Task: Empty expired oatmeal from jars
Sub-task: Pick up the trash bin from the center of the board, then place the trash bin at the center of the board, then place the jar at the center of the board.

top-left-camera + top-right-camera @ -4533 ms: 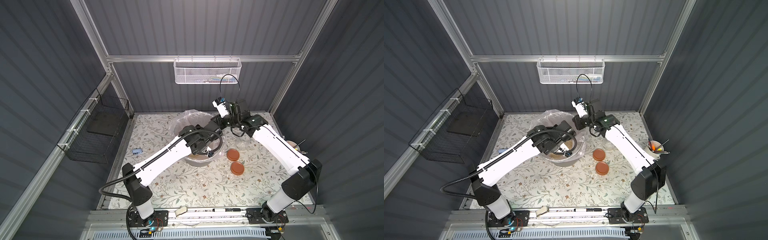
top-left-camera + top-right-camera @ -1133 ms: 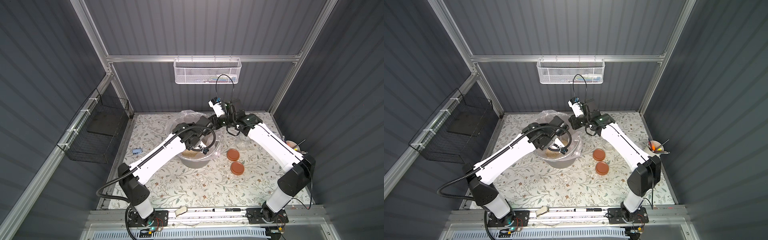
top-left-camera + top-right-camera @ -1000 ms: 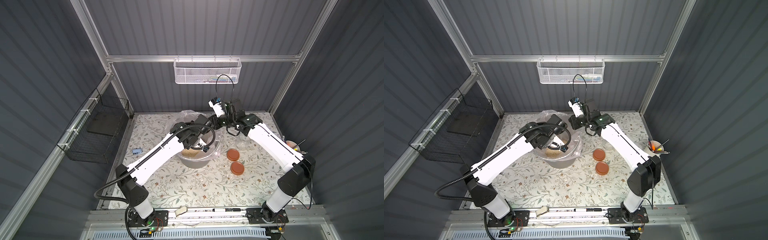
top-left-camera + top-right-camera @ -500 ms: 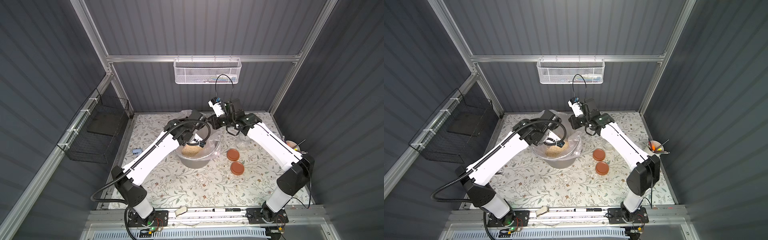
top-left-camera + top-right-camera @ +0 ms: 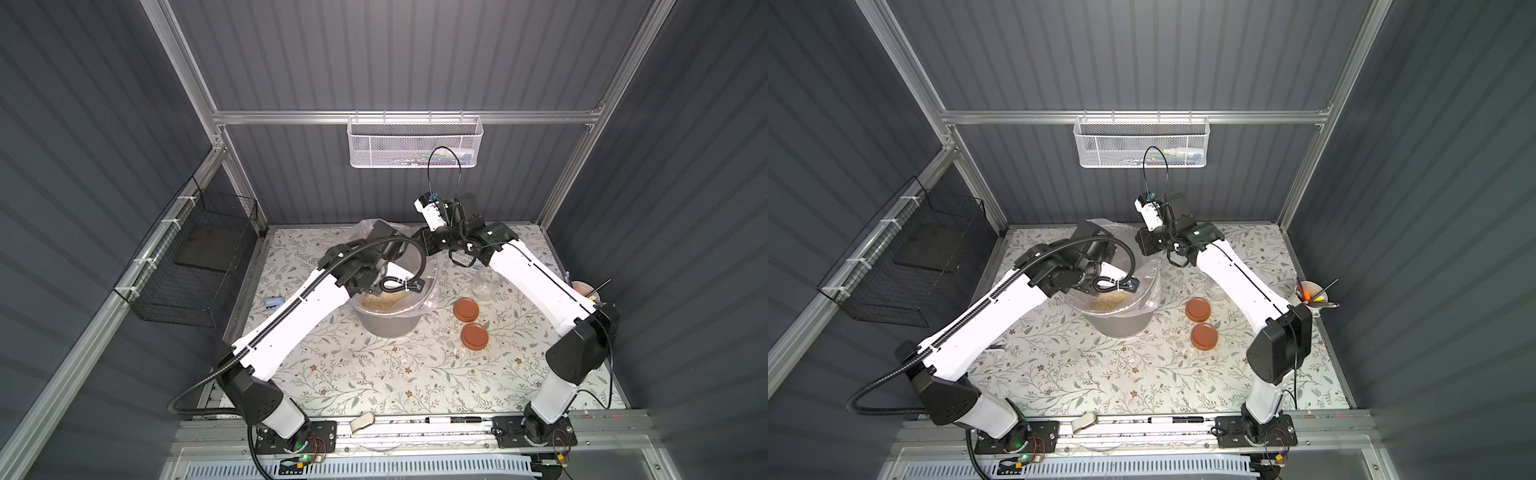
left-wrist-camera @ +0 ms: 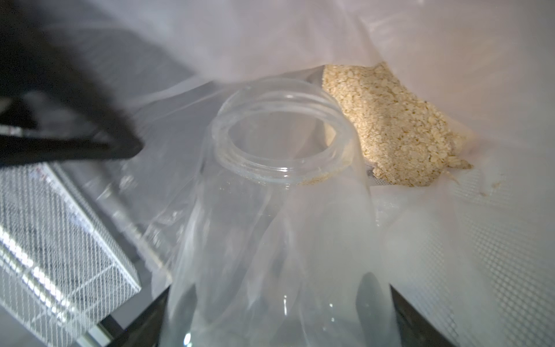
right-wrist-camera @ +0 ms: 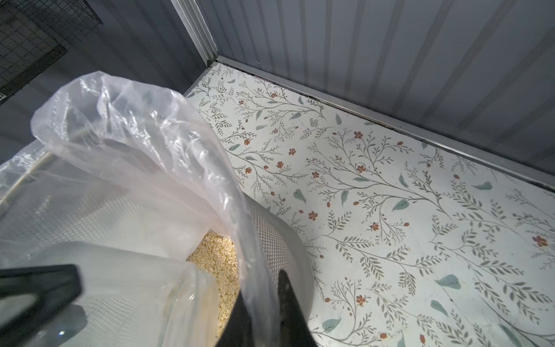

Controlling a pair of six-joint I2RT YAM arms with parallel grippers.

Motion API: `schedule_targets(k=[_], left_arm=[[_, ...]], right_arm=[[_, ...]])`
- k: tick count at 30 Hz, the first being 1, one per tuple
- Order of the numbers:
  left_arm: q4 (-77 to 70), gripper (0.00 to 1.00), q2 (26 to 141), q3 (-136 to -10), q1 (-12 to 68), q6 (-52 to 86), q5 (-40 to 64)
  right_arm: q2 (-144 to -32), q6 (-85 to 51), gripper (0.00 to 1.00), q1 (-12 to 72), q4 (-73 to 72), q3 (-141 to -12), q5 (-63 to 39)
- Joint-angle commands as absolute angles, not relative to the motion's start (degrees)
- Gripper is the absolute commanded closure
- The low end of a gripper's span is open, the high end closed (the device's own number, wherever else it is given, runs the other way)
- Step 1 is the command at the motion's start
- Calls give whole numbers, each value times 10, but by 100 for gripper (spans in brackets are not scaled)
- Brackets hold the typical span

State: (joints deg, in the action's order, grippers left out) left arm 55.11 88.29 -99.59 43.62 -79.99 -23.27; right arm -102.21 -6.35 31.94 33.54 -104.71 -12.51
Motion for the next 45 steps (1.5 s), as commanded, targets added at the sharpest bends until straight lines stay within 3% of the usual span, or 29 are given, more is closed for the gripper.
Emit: schedule_targets(k=[1, 5, 8, 15, 21, 24, 32, 37, 45], left_arm=[[502, 100, 858, -1006, 418, -761, -201], [447, 100, 814, -965, 379, -720, -158], [399, 100, 777, -925, 352, -678, -126], [297, 100, 703, -850, 313, -559, -49], [208, 100, 655, -783, 301, -473, -14], [154, 100, 630, -758, 301, -435, 0], [66, 100, 587, -724, 298, -358, 88], [63, 100, 602, -734, 297, -325, 213], [-5, 100, 656, -726, 297, -270, 310]], right_arm=[[-1032, -73, 98, 322, 319, -1083, -123], [-1053, -89, 92, 316, 333, -1103, -123], [-1076, -107, 82, 308, 348, -1126, -134], [-1097, -126, 30, 304, 366, -1158, -136], [-1087, -140, 7, 296, 364, -1167, -149], [-1069, -151, 1, 282, 355, -1172, -181], [-994, -162, 1, 251, 330, -1166, -277], [-908, -190, 1, 227, 266, -1090, -374], [-783, -240, 1, 228, 177, -943, -513]])
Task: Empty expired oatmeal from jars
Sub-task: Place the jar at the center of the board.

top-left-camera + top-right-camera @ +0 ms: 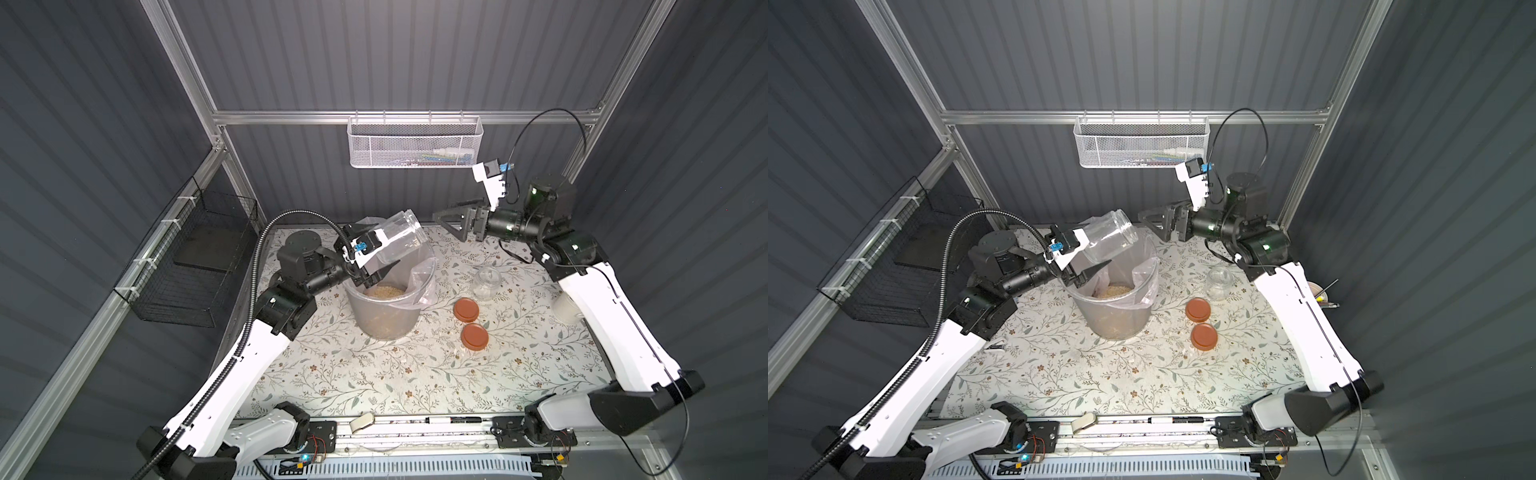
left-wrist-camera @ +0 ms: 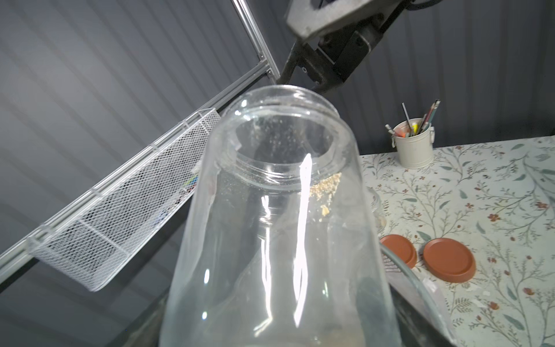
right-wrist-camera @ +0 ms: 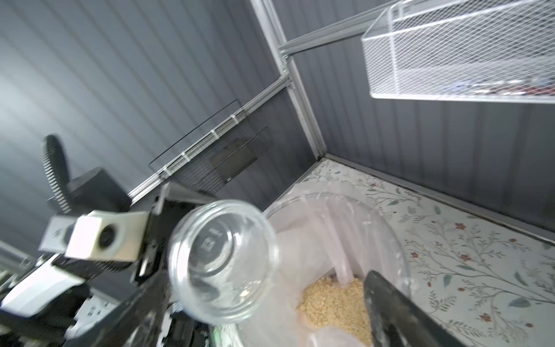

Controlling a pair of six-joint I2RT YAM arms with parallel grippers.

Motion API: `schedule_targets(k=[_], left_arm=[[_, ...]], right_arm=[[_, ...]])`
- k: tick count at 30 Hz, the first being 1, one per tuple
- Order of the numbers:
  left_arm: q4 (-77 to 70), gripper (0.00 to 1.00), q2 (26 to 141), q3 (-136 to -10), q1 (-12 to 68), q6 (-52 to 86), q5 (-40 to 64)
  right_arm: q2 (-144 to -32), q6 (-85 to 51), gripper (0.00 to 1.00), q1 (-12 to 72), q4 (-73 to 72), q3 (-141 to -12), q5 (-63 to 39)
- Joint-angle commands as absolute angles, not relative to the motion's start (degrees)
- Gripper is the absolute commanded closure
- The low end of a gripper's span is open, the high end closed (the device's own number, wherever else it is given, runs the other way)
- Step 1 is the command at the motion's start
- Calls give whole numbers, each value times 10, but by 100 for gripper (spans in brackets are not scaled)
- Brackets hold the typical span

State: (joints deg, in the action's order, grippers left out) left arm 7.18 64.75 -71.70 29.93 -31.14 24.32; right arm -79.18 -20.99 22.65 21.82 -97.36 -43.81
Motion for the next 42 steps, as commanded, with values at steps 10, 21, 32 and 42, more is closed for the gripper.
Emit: schedule_targets(k=[10, 21, 32, 42], left_arm=[[-102, 100, 687, -736, 297, -202, 429], [-97, 100, 710, -742, 297, -197, 436], [-98, 100, 721, -745, 297, -199, 437], [-118, 71, 729, -730, 297, -195, 401]], right_arm=[[-771, -227, 1, 245, 264, -943, -421], [-807, -243, 1, 283, 240, -955, -464], [-812, -241, 1, 287, 250, -960, -440], [-820, -260, 66, 294, 237, -943, -429]])
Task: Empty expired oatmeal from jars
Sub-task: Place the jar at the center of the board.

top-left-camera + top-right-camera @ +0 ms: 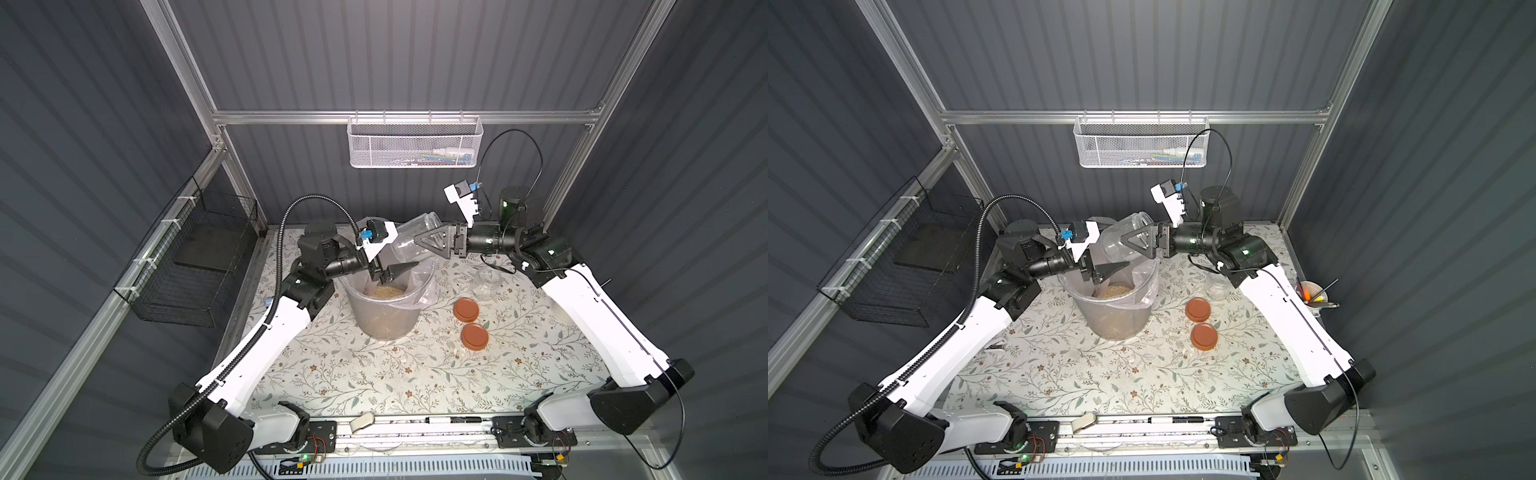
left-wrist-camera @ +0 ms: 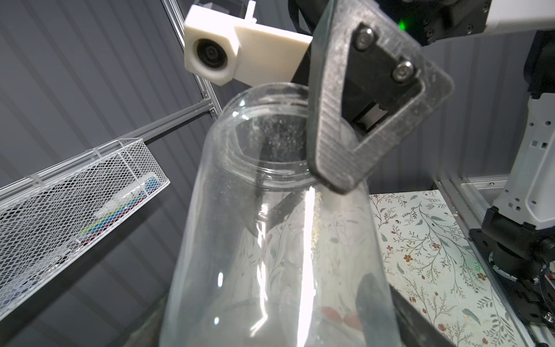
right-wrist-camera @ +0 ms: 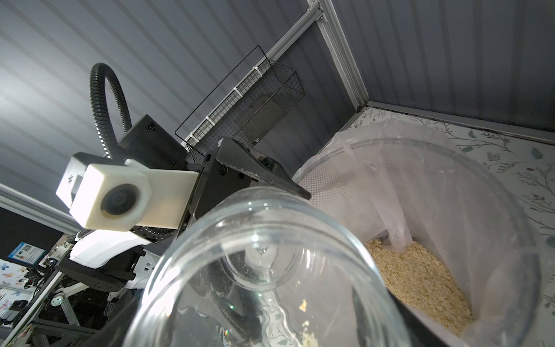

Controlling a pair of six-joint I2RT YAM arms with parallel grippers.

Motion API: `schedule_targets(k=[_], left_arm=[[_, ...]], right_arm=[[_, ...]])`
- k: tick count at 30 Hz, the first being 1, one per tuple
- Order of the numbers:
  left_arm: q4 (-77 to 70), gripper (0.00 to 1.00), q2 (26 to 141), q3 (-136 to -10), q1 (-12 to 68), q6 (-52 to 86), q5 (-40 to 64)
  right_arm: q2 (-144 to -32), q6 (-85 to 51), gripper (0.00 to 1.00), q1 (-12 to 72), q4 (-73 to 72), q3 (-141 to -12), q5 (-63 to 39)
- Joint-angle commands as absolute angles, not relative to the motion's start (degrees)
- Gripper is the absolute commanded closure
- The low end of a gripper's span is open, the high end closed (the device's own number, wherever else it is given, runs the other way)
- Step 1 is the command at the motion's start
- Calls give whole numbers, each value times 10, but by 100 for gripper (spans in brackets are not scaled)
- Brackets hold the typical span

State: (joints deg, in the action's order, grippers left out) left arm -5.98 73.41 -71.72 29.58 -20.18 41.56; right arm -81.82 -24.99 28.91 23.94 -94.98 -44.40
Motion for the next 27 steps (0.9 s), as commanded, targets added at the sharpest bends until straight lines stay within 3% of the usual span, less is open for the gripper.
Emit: schedule_targets(k=[1, 2, 3, 9, 15, 22, 27], left_arm=[[-127, 56, 728, -723, 297, -195, 394], [-143, 6, 726, -715, 297, -188, 388], [-148, 0, 724, -710, 297, -186, 385], [-120, 0, 716, -703, 297, -211, 354], [-74, 0, 677, -692, 297, -247, 277], [-41, 0, 600, -686, 297, -258, -9], [-116, 0, 537, -633, 297, -238, -213]], right_arm=[[-819, -263, 72, 294, 237, -943, -423], [-818, -266, 76, 295, 238, -946, -413], [-818, -267, 79, 295, 242, -949, -405], [-825, -267, 89, 294, 281, -982, -343], [-840, -216, 90, 292, 405, -1060, -225], [-794, -168, 87, 282, 576, -1055, -13], [-700, -199, 87, 221, 596, -889, 35]])
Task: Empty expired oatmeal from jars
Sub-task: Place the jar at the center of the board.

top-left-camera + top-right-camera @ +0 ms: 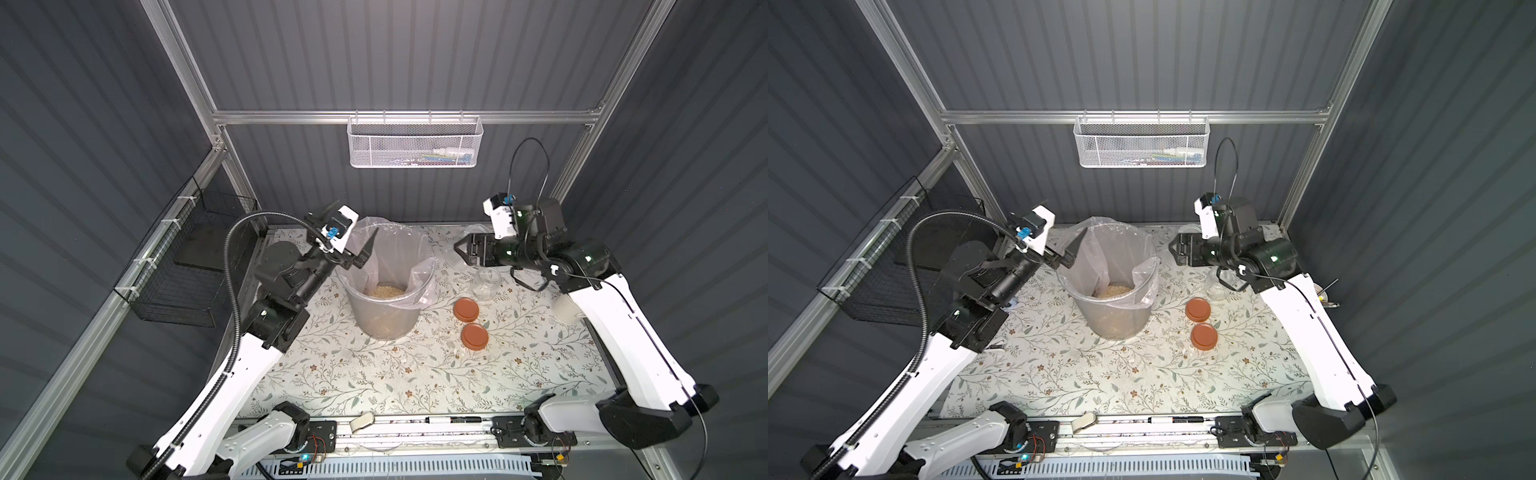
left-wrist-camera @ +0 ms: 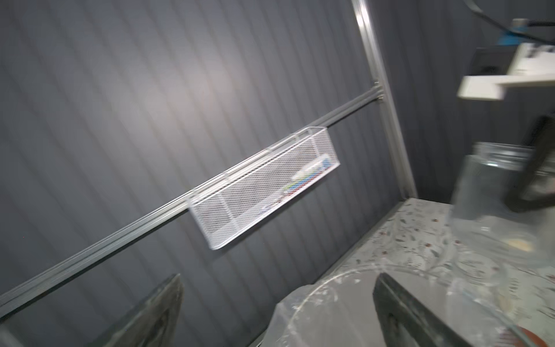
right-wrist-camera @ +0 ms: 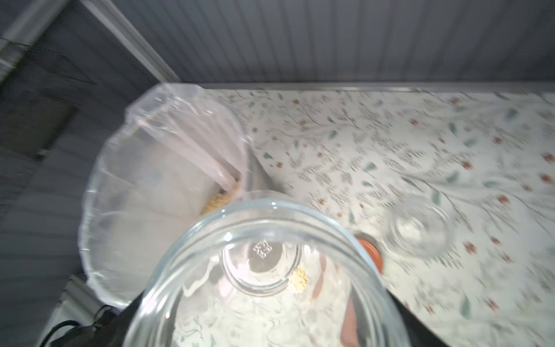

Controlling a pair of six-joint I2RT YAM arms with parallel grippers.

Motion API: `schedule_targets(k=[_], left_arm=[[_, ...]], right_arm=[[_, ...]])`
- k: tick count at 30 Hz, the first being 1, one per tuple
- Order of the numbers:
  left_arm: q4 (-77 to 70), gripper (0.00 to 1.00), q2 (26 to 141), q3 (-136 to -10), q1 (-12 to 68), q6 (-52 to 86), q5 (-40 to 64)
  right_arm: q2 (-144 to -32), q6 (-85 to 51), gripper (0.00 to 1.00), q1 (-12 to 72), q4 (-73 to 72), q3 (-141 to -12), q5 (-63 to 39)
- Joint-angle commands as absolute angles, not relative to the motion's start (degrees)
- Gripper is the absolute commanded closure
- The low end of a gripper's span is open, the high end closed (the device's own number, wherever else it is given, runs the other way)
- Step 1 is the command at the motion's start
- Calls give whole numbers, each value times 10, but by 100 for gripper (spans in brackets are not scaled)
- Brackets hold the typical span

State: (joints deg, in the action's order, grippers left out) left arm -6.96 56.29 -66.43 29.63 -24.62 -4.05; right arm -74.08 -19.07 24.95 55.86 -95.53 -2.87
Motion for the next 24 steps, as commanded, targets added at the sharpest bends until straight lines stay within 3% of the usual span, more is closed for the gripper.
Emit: schedule_targets(k=[1, 5, 11, 17, 24], left_arm=[[-138, 0, 527, -618, 297, -233, -245], [-191, 0, 502, -564, 296, -226, -343], [-208, 0, 486, -491, 290, -190, -443], [-178, 0, 467, -415, 265, -122, -479], [-142, 0, 463, -341, 191, -17, -452]], right_arm=[[-677, -207, 87, 211, 586, -855, 38], [-609, -227, 87, 164, 536, -714, 41], [-604, -241, 86, 114, 421, -563, 55], [-623, -242, 86, 65, 319, -489, 96], [-694, -241, 85, 38, 228, -459, 93]])
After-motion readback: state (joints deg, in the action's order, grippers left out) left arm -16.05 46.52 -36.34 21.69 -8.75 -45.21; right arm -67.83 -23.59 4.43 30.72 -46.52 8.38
